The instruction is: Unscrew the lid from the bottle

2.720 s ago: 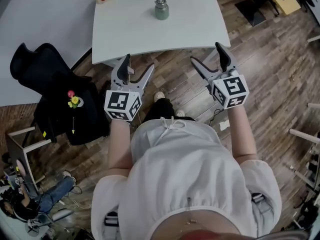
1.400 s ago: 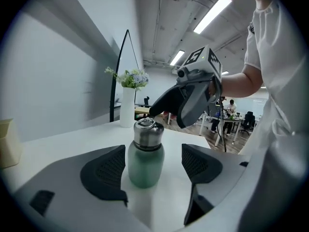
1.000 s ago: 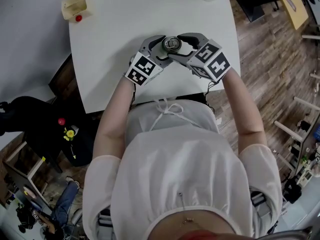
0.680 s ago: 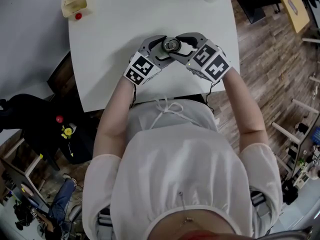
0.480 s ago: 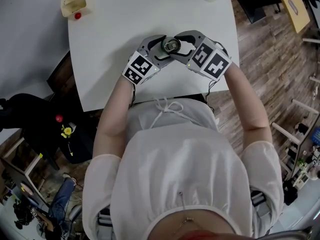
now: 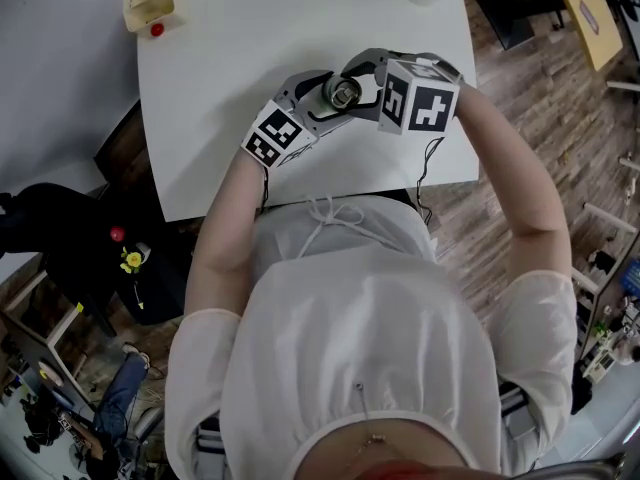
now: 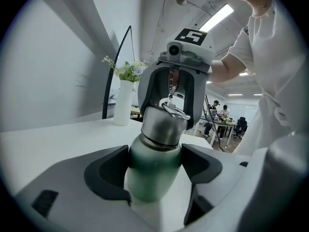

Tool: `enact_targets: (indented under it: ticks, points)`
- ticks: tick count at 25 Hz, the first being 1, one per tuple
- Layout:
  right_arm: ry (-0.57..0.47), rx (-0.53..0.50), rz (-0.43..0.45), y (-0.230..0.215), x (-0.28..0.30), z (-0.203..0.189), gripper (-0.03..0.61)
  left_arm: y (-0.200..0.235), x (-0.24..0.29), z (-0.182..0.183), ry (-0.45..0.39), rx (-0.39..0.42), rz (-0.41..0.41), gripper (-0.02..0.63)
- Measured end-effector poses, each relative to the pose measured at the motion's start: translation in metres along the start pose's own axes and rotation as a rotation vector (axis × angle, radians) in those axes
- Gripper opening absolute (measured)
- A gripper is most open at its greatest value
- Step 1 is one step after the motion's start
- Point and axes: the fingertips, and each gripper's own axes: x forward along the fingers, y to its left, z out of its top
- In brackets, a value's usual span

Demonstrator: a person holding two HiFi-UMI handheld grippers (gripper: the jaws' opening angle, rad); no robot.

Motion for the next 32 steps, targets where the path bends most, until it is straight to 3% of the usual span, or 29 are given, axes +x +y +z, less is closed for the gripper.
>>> enact_targets:
  ticks: [5,8,10,14,19,22,27,32]
  points:
    - [0.074,-0.155,0.077,0.004,0.001,0.001,0.241,-0.001,-0.001,-0.001,0.000,-0.003,-0.004,0.360]
    - [0.070,-0.138,0.081,0.004,0.001,0.000,0.242,-0.001,-0.001,-0.001,-0.002,-0.008,-0.007,0.360]
    - [0.048,-0.052,0.056,0.002,-0.001,-0.001,0.245,-0.001,0.000,-0.001,0.002,-0.007,-0.010,0.360]
    - [-0.021,0.185,0.008,-0.001,-0.008,-0.006,0.319,-0.001,-0.001,-0.002,0.005,-0.003,-0.014,0.360]
    - [-0.089,0.518,-0.071,-0.004,-0.008,-0.008,0.308,-0.001,0.000,-0.001,0.003,0.000,-0.011,0.360]
    - [-0.111,0.648,-0.106,-0.005,-0.004,-0.003,0.308,-0.002,0.000,-0.001,0.008,0.001,-0.014,0.360]
    - [-0.098,0.714,-0.166,-0.008,0.003,-0.003,0.262,-0.002,0.000,-0.002,0.013,-0.002,-0.012,0.360]
    - [-0.079,0.669,-0.155,-0.008,0.003,-0.003,0.262,-0.001,0.001,-0.003,0.017,-0.001,-0.011,0.360]
